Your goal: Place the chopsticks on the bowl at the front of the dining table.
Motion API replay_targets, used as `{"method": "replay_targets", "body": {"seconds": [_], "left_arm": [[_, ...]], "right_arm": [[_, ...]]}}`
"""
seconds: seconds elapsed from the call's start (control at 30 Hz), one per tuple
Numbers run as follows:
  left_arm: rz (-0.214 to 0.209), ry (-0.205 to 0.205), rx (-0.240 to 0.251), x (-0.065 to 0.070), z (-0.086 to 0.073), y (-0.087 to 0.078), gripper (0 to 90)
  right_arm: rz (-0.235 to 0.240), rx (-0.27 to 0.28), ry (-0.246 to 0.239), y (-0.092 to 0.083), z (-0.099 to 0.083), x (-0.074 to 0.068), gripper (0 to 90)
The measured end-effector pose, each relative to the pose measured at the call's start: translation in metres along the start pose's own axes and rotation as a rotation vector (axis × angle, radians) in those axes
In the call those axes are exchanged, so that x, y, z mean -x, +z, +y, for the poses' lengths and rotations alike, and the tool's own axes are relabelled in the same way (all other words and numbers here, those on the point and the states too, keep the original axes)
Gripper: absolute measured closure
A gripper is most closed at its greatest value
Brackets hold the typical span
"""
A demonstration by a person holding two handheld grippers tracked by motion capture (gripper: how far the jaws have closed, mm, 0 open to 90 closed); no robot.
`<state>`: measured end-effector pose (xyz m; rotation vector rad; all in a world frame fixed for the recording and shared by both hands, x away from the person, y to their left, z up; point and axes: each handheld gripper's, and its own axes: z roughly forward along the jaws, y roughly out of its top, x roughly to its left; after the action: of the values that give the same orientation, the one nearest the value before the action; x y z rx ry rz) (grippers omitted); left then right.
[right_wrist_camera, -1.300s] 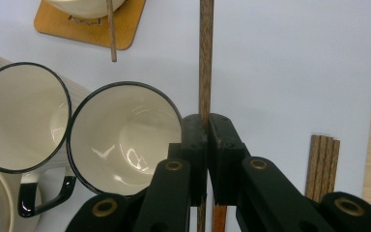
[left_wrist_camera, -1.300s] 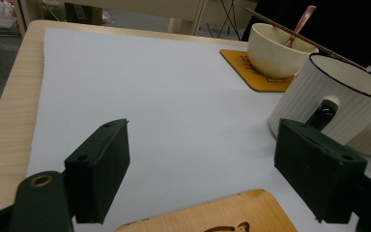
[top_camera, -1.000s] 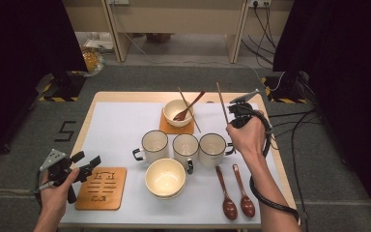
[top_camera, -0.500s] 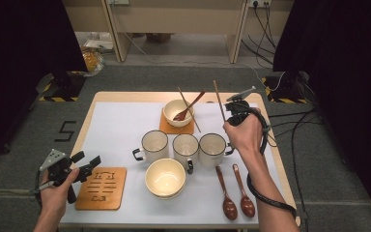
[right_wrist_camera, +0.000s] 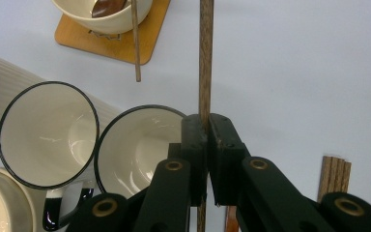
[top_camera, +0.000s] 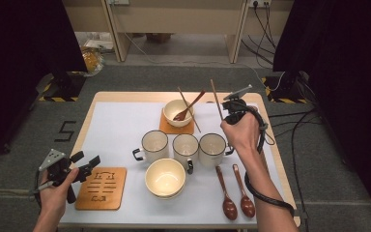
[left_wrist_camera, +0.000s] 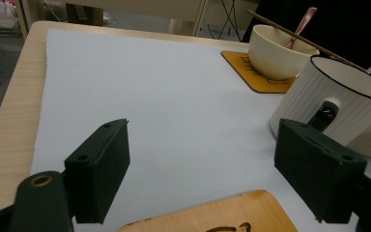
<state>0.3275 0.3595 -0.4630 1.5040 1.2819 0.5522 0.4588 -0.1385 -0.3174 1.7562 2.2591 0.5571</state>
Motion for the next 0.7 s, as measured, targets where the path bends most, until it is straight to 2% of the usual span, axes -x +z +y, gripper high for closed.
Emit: {"method": "replay_targets", "body": {"seconds": [0.7], "left_arm": [[0.000,-0.001,0.001,-0.0005,0.0002,-0.0005,19.6]], "right_arm": [[0.002,-0.004,-0.018,0.0030,0.0090,-0.0063,85.7]]}}
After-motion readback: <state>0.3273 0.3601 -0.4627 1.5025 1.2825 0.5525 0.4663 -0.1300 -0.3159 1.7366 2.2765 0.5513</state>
